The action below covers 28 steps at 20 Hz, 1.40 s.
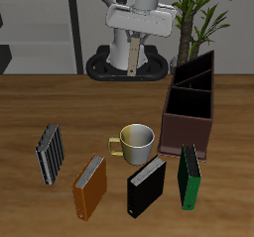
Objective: Place the yellow book into the left desk caddy's back compartment
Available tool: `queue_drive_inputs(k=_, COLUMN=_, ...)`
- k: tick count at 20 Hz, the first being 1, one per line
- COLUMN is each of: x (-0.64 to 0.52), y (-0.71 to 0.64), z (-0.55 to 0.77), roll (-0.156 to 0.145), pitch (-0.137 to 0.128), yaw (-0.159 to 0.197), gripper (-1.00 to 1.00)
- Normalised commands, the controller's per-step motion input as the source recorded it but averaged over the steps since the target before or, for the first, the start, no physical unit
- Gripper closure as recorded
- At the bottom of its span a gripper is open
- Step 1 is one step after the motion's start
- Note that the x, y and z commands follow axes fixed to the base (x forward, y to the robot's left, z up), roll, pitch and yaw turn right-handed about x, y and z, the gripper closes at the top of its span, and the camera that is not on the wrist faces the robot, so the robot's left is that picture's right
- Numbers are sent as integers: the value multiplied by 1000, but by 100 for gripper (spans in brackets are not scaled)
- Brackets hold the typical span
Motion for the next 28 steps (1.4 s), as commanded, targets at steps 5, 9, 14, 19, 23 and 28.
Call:
queue_drive_inputs(k=5, x=-47, y=345, z=26, roll=50, pitch=0, yaw=23, gripper=100)
queue_drive_inputs(k=9, x=143, y=367, z=-83, roll=-3, pitch=24, yaw=9, gripper=100)
queue_drive_inputs(k=14, x=114, y=355, z=-13, roll=37, pitch=13, yaw=-20, gripper=100)
queue_drive_inputs(k=19, x=55, y=344, z=24, roll=49, pitch=2, yaw=-15, gripper=100)
queue_drive_inputs(k=23, x=56, y=246, z=9, roll=16, pitch=-1, yaw=-26, gripper=100)
queue_drive_inputs(k=28, x=13, y=177, z=-17, roll=25, pitch=3, yaw=-17, gripper=100)
